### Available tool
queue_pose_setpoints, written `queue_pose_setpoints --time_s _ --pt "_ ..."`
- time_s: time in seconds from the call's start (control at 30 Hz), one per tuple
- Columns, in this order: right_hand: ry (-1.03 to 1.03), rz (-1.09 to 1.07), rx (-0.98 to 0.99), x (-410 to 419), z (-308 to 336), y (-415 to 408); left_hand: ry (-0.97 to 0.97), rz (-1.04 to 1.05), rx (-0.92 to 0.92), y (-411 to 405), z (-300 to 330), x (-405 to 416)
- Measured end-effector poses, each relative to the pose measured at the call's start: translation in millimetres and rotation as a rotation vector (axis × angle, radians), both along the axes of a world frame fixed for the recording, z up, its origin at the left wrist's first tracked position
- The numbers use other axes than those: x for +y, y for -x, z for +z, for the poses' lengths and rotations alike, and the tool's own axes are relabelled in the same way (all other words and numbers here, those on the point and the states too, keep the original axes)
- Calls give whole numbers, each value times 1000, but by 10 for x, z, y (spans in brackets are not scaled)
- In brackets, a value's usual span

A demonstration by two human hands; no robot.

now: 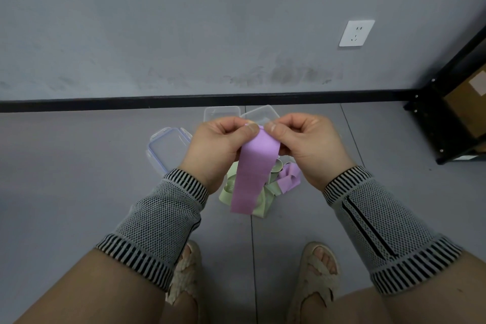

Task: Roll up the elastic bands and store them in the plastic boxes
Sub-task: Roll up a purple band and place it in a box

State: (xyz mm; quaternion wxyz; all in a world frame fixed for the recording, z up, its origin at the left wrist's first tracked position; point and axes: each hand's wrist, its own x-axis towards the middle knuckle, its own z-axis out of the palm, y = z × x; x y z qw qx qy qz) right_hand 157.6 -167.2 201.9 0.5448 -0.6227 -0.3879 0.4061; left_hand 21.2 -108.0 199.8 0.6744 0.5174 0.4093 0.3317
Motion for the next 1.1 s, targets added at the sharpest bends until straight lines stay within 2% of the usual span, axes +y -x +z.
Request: queue_pose_setpoints --time_s 0.33,0.57,1.1 --pt "16 35 286 43 -5 13 92 22 -10 -24 37 -8" --pt "73 62 402 72 9 -8 110 21 1 -31 61 -24" --pt "67 -33 202 58 22 -9 82 -3 15 -29 49 -27"
